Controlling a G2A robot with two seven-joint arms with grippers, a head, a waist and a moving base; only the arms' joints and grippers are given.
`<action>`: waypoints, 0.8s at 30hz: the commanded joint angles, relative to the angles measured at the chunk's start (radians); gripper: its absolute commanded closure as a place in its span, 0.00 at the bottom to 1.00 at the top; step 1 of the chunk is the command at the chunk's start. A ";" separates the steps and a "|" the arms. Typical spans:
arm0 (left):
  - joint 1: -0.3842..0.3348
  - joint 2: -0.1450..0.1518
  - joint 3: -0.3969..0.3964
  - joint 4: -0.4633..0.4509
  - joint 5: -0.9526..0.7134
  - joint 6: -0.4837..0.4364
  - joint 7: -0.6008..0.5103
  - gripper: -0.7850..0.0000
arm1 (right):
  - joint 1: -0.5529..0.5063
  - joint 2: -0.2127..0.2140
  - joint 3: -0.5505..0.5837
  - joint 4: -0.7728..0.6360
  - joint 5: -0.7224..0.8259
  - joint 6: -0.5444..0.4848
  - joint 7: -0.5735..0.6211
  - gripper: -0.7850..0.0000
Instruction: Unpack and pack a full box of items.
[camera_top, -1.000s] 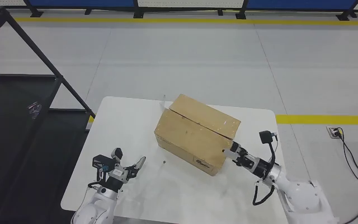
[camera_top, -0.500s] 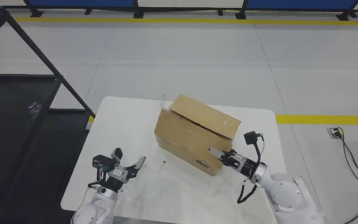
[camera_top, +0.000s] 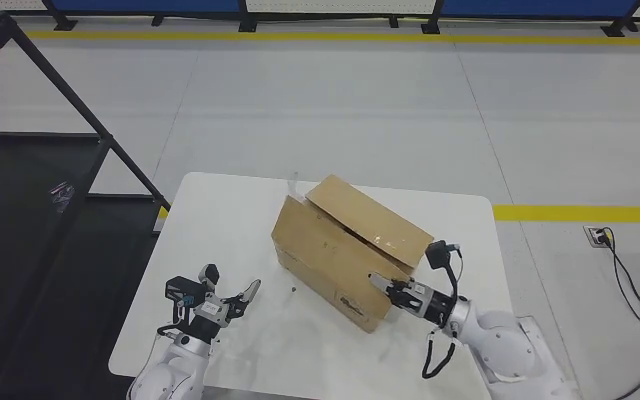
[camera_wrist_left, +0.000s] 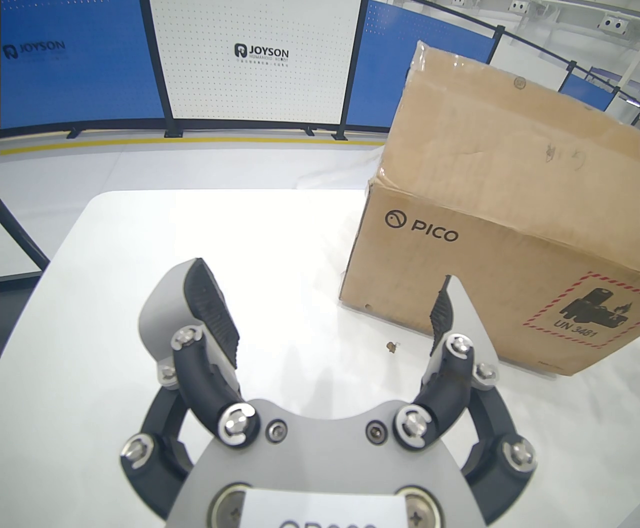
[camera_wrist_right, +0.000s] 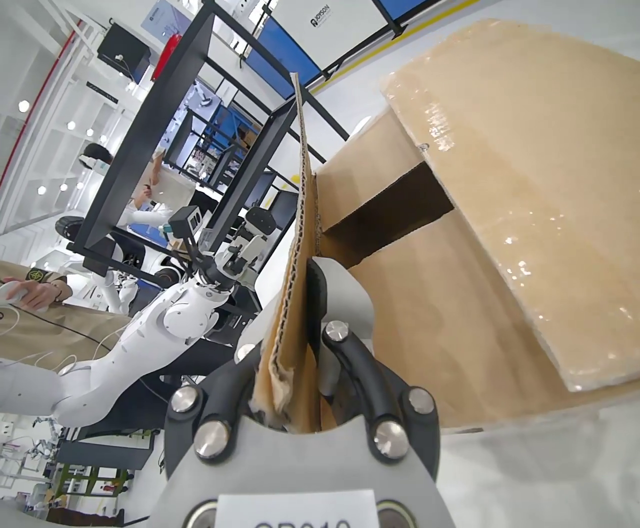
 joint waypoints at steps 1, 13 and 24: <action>0.000 0.000 0.000 0.000 0.000 0.000 0.000 0.00 | 0.000 0.002 -0.003 0.004 0.003 -0.018 0.007 1.00; 0.000 0.000 0.000 0.000 0.000 0.000 0.000 0.00 | -0.085 0.023 0.039 -0.084 -0.121 -0.125 -0.066 0.00; 0.000 0.000 0.000 0.000 0.000 0.000 0.000 0.00 | -0.459 0.023 0.124 -0.394 -0.786 0.090 -0.511 0.00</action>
